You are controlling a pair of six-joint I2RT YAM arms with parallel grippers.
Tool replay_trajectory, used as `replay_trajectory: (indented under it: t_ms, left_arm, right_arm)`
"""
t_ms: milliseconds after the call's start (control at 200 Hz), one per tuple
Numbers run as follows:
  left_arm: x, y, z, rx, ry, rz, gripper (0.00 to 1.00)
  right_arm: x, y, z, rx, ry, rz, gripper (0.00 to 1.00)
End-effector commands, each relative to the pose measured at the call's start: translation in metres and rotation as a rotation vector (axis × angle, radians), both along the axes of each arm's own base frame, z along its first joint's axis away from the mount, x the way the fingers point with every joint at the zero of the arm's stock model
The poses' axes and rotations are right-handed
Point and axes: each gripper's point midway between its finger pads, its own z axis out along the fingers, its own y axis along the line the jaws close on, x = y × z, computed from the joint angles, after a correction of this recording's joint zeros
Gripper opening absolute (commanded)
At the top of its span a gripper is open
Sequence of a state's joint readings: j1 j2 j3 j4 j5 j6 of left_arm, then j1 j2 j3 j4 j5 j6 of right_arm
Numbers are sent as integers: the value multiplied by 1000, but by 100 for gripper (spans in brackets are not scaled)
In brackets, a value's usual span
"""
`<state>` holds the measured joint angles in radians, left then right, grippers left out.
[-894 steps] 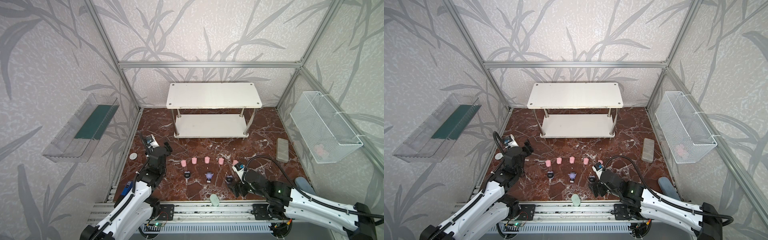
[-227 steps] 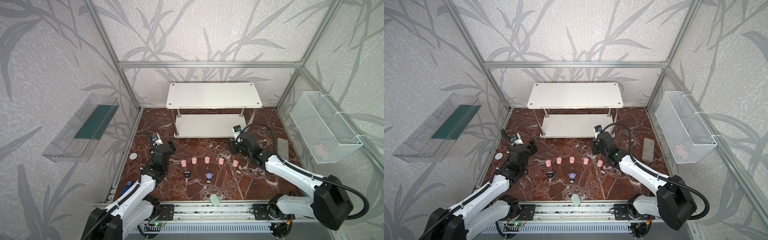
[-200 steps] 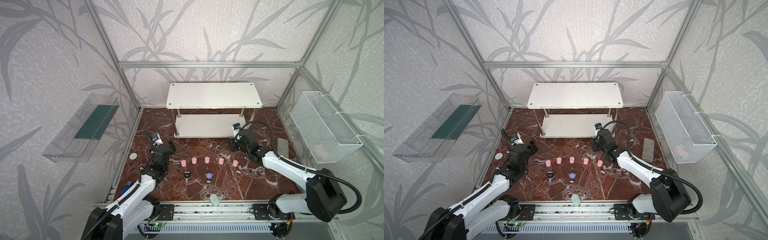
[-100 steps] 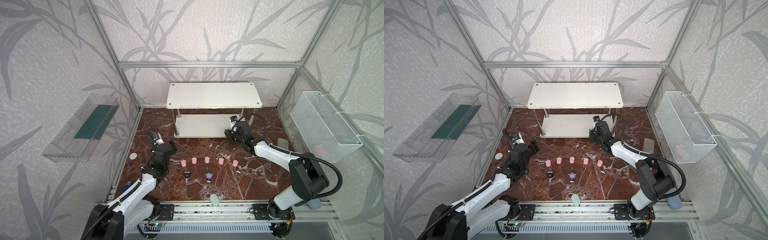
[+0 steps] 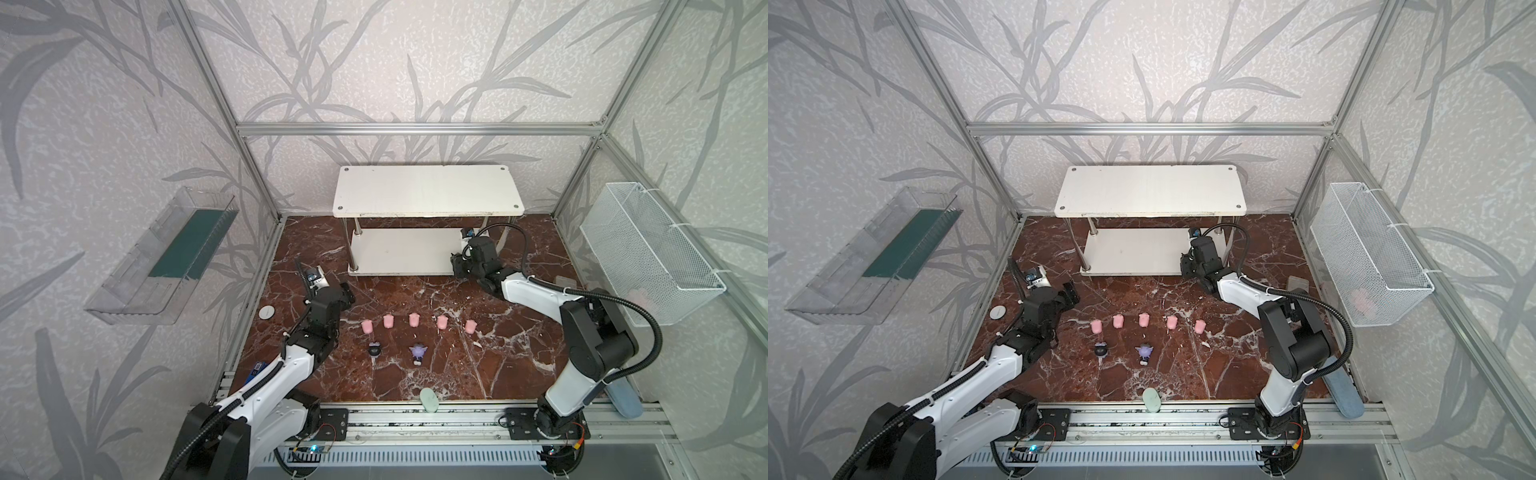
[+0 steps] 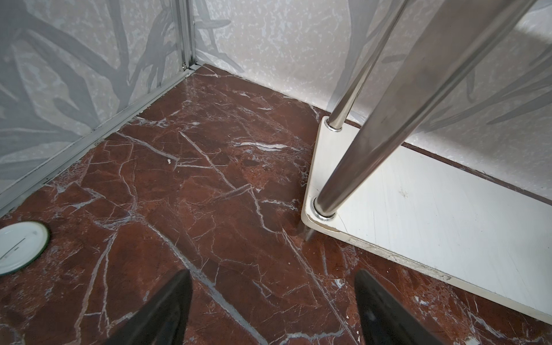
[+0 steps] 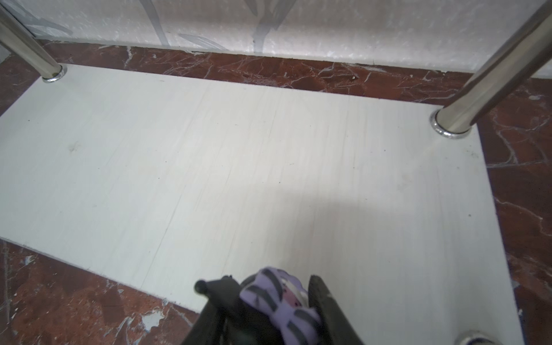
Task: Organize plastic toys on shelves
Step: Place the plastic toy on the shelf.
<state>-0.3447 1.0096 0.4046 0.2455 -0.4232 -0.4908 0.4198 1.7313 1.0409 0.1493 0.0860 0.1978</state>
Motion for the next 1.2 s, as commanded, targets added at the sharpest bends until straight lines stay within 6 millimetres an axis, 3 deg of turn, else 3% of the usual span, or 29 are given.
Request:
replay_trajectory:
  t_ms: [0, 400, 1195]
  left_arm:
    - [4, 0, 6, -24, -25, 11, 83]
    - [6, -2, 6, -15, -19, 7, 83]
    - [12, -7, 5, -23, -10, -12, 83]
  right_arm:
    - [17, -3, 13, 30, -43, -34, 28]
    - [33, -8, 8, 26, -39, -51, 28]
    - [46, -17, -7, 75, -29, -108, 29]
